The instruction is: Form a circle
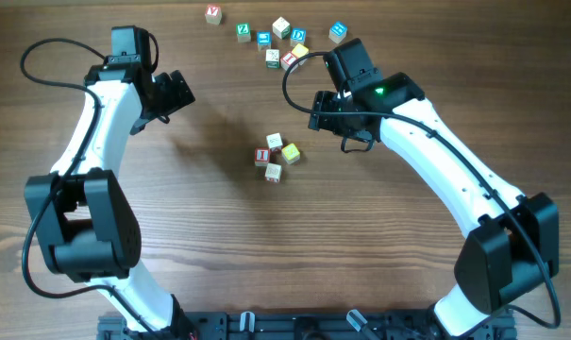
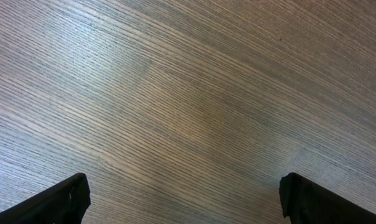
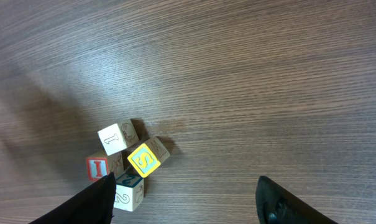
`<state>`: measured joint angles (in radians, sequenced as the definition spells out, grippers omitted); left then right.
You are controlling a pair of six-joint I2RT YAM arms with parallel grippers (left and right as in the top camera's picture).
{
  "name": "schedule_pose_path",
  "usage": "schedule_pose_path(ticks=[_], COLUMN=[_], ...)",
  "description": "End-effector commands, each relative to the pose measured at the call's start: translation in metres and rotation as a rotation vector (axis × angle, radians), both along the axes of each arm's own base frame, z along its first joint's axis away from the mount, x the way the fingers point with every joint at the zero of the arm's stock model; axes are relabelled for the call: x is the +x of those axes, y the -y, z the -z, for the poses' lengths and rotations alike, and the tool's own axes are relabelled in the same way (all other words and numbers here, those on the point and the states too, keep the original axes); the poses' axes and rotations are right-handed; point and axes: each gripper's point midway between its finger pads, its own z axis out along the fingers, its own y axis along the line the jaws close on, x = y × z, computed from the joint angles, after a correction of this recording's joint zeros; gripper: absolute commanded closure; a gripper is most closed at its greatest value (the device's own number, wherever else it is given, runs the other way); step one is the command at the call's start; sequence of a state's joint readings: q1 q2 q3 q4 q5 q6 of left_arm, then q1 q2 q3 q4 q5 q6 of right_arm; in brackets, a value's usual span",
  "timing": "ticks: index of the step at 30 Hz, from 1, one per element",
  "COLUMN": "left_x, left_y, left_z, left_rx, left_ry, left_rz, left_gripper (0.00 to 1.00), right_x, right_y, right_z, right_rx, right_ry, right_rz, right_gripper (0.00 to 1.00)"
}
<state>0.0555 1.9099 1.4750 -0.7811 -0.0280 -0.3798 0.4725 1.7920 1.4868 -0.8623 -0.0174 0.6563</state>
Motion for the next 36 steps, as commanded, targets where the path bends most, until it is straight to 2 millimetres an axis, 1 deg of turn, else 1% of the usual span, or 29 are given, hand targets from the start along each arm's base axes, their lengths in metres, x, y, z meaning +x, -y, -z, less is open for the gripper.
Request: schedule_pose_path(ticks=[1,7,36], left_x=[0.0034,0.0034,0.0034], left_y=[-0.0015,-0.0015,-0.0015], left_z=[-0.0110,-0.0110,-0.0110], left_rx=[0.002,0.002,0.002], left_ry=[0.028,0.028,0.028], left_rz=[0.001,0.001,0.001], left_gripper=[0.00,0.00,0.00], right_x=[0.0025,0.0044,0.0018], right_y=[0.0015,0.0004,0.0017], right_z=[0.0021,0.0013,0.0024], right_rx=[-0.019,-0.014,-0.019], right_ry=[0.015,0.023,0.012], right_rz=[0.004,0.004,0.004], right_gripper=[0.28,0.25,0.24])
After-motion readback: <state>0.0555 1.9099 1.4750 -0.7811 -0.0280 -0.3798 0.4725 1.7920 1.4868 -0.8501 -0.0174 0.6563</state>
